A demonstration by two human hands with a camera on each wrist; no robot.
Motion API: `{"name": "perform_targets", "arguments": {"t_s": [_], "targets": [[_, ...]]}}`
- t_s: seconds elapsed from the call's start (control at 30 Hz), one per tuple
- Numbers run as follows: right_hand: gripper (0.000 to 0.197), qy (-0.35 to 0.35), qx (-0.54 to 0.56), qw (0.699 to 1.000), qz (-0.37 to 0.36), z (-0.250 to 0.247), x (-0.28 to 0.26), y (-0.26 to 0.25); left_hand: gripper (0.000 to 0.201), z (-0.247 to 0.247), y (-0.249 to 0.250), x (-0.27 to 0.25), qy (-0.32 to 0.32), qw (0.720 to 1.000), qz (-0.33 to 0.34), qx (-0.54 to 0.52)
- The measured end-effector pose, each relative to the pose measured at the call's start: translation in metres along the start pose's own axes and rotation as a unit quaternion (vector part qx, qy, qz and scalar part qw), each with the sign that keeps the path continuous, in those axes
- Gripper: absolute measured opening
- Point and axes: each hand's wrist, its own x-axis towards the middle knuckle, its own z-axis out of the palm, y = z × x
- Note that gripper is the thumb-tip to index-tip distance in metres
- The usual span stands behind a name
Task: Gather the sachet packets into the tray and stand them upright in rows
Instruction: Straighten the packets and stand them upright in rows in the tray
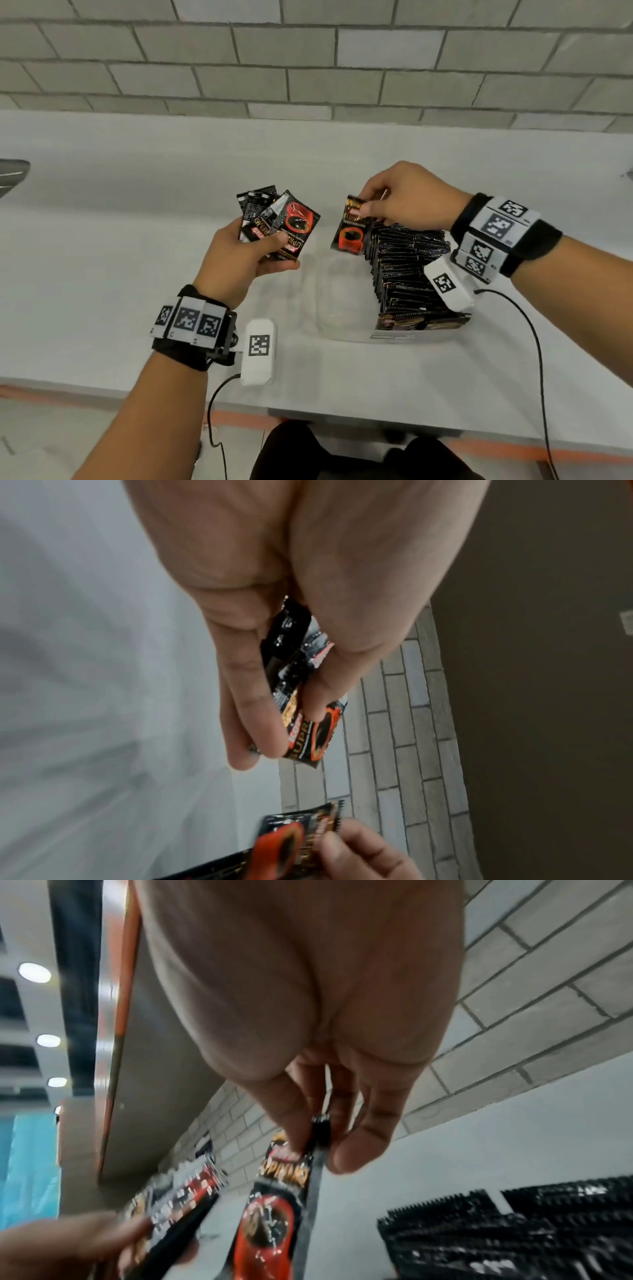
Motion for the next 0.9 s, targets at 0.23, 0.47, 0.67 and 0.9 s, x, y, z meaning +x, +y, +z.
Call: {"name": "perform_targets", "arguments": {"t_s": [0.23,0.47,0.67,0.9], "targets": [[0.015,-0.015,-0.16,0.986,-0.036,0.021,0.023,0.0,0.032,0.005,-0.006,-0.002,-0.023,1.0,-0.003,0.005],[0.021,-0.043,-0.188,0.981,-0.028,0.026,0.035,0.003,0.033,0.014,-0.013,-0.002,-0.043,0.999,-0.022,0.009],[0.024,-0.054,-0.182,0.981,-0.027,0.02,0.034,0.004,0.034,0.015,-0.013,-0.003,-0.046,0.998,-0.03,0.008],[0.011,-0.093,-0.14,0.983,-0.07,-0.013,0.014,-0.023,0.031,0.017,-0.006,-0.007,-0.051,0.997,-0.056,0.028]]}}
